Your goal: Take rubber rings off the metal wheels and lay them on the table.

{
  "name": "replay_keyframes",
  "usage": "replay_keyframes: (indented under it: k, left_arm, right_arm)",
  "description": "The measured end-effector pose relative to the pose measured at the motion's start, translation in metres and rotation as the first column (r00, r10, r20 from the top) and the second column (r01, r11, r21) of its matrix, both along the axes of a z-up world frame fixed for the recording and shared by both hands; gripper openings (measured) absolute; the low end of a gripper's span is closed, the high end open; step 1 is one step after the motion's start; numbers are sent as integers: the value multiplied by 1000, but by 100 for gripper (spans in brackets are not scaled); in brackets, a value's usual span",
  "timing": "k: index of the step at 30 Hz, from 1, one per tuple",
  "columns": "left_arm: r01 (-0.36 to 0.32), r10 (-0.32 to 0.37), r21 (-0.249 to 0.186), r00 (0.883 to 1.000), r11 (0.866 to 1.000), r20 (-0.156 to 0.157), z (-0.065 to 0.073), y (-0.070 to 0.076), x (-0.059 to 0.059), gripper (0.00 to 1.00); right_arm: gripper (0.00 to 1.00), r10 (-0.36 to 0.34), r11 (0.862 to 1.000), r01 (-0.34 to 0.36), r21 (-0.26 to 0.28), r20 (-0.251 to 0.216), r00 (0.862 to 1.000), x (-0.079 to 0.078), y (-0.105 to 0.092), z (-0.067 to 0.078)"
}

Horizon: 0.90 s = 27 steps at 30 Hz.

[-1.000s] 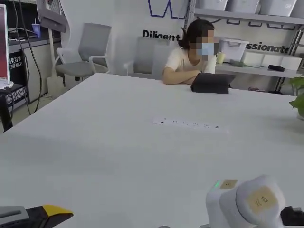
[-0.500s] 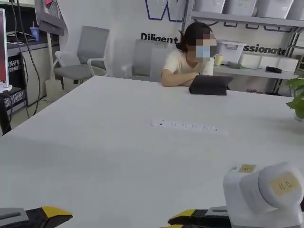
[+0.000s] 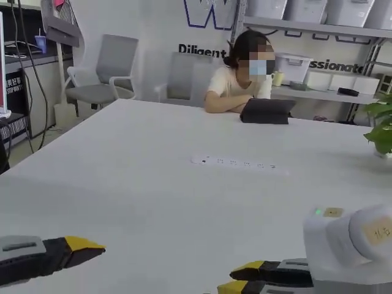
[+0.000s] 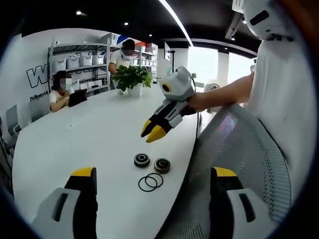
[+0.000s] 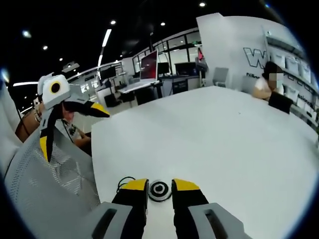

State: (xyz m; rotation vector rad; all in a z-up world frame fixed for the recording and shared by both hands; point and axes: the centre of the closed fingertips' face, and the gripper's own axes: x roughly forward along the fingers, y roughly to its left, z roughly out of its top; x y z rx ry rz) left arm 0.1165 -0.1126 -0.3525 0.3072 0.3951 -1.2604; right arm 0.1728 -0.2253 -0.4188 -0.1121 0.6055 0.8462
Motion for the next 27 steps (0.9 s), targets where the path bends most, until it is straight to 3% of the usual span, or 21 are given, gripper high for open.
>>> replay_keyframes:
  k: [4, 11, 19, 23, 27]
  left_arm:
    - [29, -30, 28, 999, 999, 41, 12, 0, 11, 90]
    - [79, -81, 24, 992, 997, 93, 33, -11, 27, 87]
    - [172, -171, 3, 978, 985, 123, 44, -43, 40, 77]
    - [204, -202, 3, 967, 979, 152, 48, -60, 47, 78]
    - [213, -206, -25, 964, 977, 169, 49, -77, 59, 74]
  right_arm:
    - [16, -4, 1000, 3, -24, -45, 999, -4, -11, -14]
    - [17, -2, 1000, 0, -17, -76, 997, -5, -15, -23]
    - [18, 6, 1000, -6, -7, -79, 997, -6, -15, -28]
    - [19, 9, 1000, -11, -14, -86, 996, -7, -16, -32]
    - [18, 10, 999, -13, -31, -92, 996, -8, -16, -36]
